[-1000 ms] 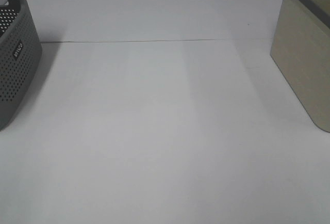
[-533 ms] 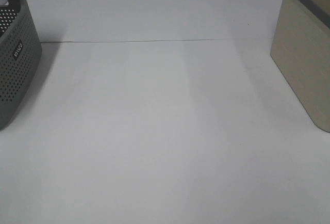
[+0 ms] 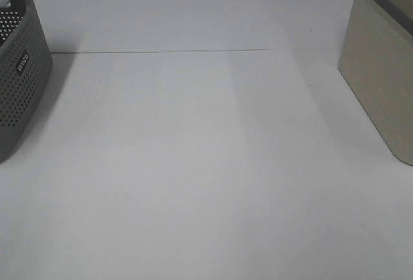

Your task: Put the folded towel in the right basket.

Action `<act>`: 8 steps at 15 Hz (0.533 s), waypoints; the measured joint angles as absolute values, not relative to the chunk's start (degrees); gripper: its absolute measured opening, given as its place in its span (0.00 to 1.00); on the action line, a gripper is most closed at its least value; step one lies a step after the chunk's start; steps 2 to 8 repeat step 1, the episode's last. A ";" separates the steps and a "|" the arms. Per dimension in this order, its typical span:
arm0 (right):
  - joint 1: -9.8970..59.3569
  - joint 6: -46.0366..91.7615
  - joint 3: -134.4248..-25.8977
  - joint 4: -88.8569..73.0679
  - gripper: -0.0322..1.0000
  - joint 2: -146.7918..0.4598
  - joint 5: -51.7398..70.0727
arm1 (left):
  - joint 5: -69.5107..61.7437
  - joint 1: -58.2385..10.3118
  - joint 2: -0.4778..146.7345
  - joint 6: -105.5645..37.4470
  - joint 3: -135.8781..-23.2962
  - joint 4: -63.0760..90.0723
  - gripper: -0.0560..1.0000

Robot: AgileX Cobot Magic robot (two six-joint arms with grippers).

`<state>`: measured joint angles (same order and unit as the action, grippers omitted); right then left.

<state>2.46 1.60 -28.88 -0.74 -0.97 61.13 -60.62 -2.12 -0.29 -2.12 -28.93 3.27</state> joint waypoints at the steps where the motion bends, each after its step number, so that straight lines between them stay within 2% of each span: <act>1: 2.46 1.60 -28.88 -0.92 0.89 -0.97 61.13 | -60.62 -2.12 -0.29 -2.12 -28.93 3.27 0.88; 8: 2.46 1.60 -28.88 -0.92 0.89 -0.97 61.13 | -60.62 -2.12 -0.29 -2.12 -28.93 3.27 0.88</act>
